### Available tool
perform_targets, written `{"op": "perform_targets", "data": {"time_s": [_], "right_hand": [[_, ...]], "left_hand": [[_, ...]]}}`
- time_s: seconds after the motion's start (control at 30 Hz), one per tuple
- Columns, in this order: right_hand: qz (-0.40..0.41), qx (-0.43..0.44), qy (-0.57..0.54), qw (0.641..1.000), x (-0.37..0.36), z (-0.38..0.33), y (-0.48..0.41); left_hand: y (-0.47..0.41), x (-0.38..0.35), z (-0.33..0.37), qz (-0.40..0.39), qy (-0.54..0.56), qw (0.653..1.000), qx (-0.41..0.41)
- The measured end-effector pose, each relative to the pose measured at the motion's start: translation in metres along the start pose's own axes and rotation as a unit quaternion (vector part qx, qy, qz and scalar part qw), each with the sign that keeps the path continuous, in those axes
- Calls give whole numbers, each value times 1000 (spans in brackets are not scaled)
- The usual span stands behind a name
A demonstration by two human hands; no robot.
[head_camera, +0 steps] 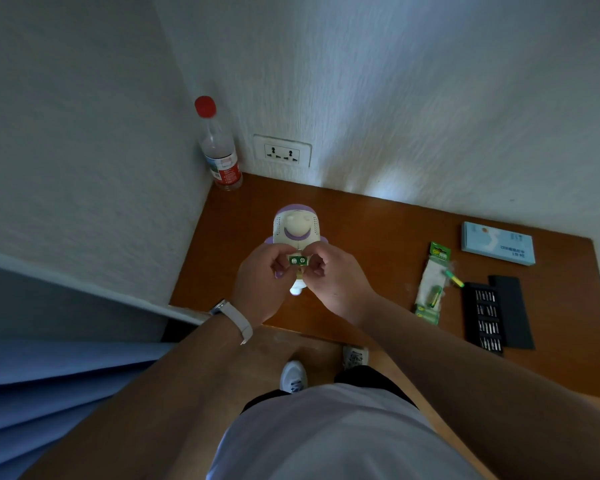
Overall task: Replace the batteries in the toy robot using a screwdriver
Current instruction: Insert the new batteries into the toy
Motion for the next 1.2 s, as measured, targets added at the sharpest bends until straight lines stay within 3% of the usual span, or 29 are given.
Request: {"op": "perform_targets", "data": {"time_s": [0.43, 0.57, 0.73, 0.93, 1.2], "right_hand": [[24, 34, 34, 999, 13, 5, 14], [22, 4, 86, 996, 27, 8, 26], [0, -24, 142, 990, 40, 16, 45], [-6, 10, 207, 978, 59, 26, 68], [9, -19, 250, 968, 108, 75, 104]], "left_hand": [[10, 6, 2, 18, -31, 999, -7], [22, 3, 0, 5, -46, 999, -15], [34, -1, 27, -2, -90, 990, -107], [38, -20, 71, -2, -203, 949, -242], [41, -80, 114, -71, -235, 926, -285]]}}
Point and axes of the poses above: each hand's wrist, its own y-axis away from the middle knuckle, its own x-axis out of the back of the hand, z = x × y, the point moved 8 cm from there along -y, towards the middle knuckle, and after that the axes turned 6 degrees about -y, right-handed, at the moved point
